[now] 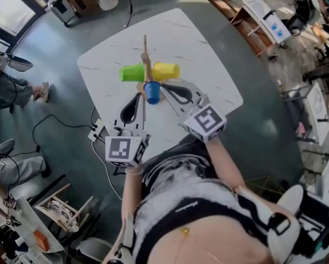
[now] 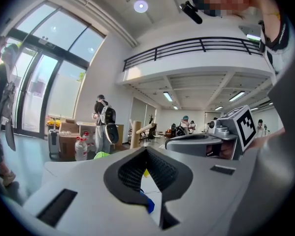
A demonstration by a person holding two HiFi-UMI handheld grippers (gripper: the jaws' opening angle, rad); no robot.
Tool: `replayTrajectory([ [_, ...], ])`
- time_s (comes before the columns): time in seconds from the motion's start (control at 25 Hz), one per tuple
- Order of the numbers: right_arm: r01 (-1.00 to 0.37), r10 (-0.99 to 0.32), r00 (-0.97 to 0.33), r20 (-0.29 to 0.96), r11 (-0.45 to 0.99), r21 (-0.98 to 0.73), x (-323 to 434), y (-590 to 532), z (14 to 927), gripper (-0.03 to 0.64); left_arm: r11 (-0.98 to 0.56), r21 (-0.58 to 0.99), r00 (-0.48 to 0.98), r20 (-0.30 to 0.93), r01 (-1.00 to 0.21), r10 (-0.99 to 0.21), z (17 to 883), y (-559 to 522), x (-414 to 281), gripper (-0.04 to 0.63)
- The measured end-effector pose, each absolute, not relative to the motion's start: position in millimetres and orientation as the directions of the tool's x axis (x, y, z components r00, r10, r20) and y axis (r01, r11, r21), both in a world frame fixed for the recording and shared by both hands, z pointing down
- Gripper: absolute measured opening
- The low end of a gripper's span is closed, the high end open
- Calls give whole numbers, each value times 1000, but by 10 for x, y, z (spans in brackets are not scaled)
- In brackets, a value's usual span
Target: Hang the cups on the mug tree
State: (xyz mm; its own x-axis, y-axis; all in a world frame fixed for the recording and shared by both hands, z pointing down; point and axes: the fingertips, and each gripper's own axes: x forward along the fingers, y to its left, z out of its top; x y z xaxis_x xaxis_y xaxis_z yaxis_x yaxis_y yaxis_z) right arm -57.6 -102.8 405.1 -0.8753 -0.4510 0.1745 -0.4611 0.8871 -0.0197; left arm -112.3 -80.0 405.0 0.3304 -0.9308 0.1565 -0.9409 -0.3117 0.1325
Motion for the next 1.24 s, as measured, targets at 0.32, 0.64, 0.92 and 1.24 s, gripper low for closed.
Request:
replayTrajectory([
  [0.32, -449, -439, -878, 190, 893, -13, -606, -992, 4081, 0, -317, 132, 335, 152, -939, -930, 3979, -819, -1062, 8],
  [0.64, -443, -431, -878, 210, 896, -16, -616, -983, 4123, 0, -326, 134, 346, 167, -936, -923, 4009, -824, -1025, 8],
  [0.92, -439, -425, -879, 215, 898, -19, -616, -979, 4135, 0, -328, 141, 350, 174, -934, -921, 4032, -825, -1012, 8],
  [1.24, -433, -421, -879, 223, 901, -8, -611, -963, 4162, 0, -332, 133, 351, 171, -934, -921, 4052, -818, -994, 8],
])
